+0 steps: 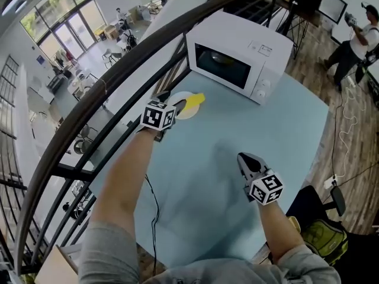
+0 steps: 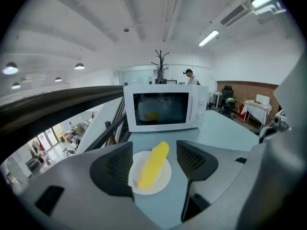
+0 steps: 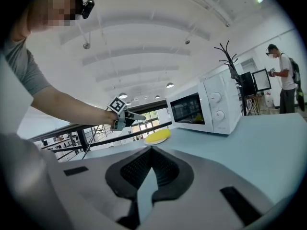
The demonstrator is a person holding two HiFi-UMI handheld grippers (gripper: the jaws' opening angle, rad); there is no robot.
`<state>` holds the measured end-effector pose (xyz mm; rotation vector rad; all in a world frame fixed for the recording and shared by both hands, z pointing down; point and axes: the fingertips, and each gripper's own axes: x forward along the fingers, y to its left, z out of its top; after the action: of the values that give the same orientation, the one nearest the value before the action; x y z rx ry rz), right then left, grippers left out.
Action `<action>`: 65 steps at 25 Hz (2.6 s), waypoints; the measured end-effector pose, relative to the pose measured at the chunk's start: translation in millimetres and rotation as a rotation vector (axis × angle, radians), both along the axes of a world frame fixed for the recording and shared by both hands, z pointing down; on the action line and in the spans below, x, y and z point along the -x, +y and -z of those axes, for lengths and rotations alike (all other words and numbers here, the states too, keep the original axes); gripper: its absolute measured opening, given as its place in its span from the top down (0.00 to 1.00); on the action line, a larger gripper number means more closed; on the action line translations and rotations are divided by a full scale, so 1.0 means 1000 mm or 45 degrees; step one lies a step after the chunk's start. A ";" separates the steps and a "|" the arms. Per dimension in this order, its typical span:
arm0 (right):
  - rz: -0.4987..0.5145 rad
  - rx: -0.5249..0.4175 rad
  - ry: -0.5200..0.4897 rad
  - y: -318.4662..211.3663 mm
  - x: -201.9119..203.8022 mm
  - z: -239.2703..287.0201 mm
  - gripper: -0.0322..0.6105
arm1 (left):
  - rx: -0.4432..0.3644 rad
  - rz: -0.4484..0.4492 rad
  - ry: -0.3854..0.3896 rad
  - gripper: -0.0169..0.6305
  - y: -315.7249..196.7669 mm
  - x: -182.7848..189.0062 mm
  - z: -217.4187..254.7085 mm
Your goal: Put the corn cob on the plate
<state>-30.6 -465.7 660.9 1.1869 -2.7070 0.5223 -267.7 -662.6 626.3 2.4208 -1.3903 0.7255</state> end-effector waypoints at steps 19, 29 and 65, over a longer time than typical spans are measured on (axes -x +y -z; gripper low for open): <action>-0.022 0.045 0.096 0.129 -0.017 0.077 0.92 | -0.245 -0.054 0.423 0.72 0.215 0.013 0.142; 0.091 0.003 0.065 0.211 -0.067 0.115 0.92 | -0.266 0.060 0.567 0.83 0.382 -0.038 0.161; 0.376 0.098 -0.125 0.471 -0.029 0.161 0.93 | -0.314 0.209 0.627 0.94 0.756 -0.044 0.197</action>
<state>-2.1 5.6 500.1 0.7415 -2.8438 0.6482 -224.1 93.4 428.9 2.3904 -1.5018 -0.0898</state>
